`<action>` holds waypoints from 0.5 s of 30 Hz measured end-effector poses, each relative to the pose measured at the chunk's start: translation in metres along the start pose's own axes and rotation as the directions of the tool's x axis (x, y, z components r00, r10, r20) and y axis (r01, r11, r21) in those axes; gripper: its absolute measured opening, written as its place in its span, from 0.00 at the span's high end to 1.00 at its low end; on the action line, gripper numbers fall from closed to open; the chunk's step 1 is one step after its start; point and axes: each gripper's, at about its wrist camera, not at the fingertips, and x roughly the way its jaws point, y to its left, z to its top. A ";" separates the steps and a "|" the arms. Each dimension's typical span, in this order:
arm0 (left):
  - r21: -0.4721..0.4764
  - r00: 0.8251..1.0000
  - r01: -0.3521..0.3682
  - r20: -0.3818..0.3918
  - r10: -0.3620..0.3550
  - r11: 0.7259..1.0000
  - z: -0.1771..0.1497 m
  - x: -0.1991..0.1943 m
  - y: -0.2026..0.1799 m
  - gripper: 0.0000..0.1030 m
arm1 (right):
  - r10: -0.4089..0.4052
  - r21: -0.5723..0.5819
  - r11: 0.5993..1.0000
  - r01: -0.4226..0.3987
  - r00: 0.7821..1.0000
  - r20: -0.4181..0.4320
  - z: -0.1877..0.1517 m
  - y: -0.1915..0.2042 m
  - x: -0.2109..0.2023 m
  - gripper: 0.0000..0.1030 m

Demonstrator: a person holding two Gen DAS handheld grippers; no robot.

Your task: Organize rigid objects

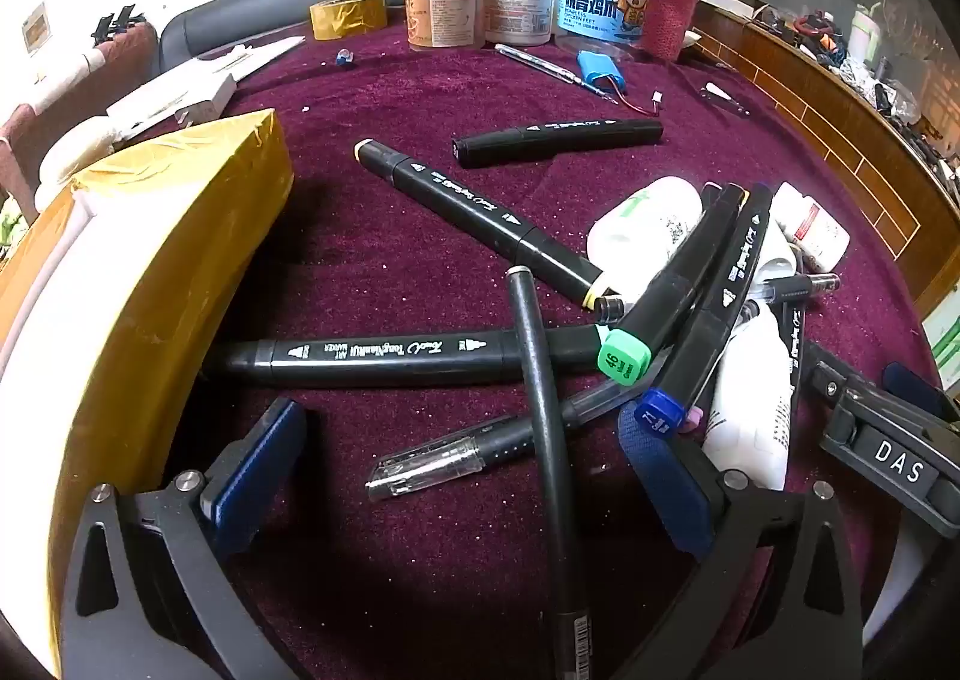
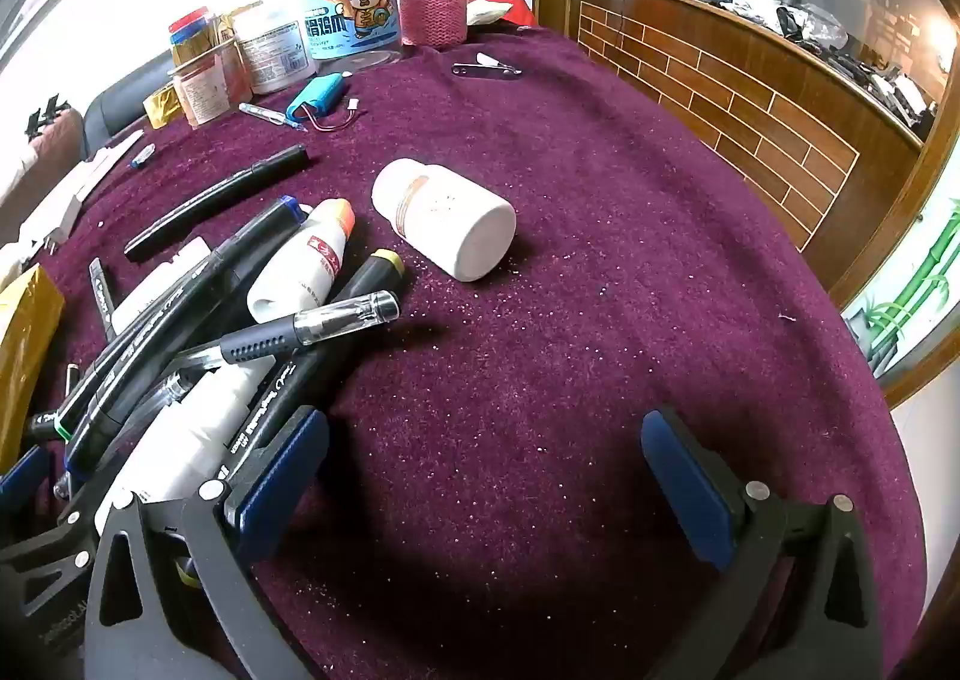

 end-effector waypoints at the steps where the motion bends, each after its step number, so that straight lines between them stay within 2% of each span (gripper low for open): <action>1: -0.001 1.000 0.002 0.001 -0.002 1.000 0.000 0.000 0.000 0.00 | 0.001 0.000 1.000 -0.001 1.000 -0.001 0.000 0.000 0.000 0.01; 15: -0.002 1.000 0.003 0.001 -0.003 1.000 0.000 0.000 0.000 0.00 | 0.000 0.000 1.000 0.000 1.000 0.001 0.000 0.000 0.000 0.01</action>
